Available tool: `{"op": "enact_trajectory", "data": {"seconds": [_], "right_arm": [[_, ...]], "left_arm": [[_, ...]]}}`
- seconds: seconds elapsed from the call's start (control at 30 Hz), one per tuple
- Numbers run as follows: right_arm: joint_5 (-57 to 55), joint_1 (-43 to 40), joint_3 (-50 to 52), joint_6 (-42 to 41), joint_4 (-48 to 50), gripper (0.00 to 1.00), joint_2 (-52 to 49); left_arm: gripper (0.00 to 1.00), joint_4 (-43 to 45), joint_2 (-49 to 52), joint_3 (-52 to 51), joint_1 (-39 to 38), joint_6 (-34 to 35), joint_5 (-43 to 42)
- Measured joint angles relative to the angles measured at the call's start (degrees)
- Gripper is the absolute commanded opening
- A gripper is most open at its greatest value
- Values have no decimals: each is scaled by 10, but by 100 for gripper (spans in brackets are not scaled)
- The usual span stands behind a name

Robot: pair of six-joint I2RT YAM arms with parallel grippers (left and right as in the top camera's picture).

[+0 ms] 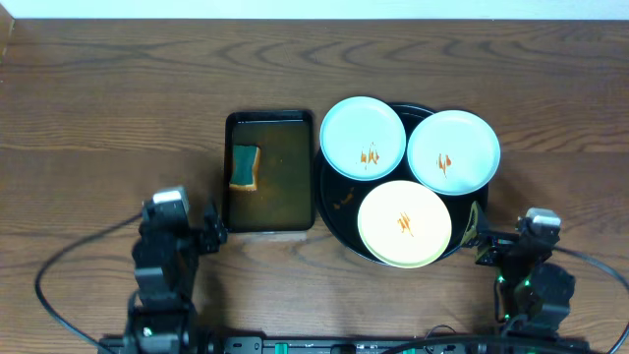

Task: Clean dirty plates on tray and stack at the side

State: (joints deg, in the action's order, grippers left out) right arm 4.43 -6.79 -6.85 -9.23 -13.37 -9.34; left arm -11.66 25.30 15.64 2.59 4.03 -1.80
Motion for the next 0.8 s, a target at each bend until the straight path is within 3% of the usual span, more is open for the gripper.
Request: {"op": "enact_trajectory", "data": {"seconds": [0.23,0.43,0.57,0.8], "right_arm": [[23,0,-147,-7,-101,99,-164],[29,0,-287,-8,-233,99,-336],[35,0,-352,-8,-292,99,-424],[86,0,-375,-8,-293,99,-493]], "left_arm": [[82,-104,173,164,0,0,-48],[82,-258,297,292,0,0,-88],[82,-294,337,349,0,0,-98],[82,-298,338,359,0,0,-101]]}}
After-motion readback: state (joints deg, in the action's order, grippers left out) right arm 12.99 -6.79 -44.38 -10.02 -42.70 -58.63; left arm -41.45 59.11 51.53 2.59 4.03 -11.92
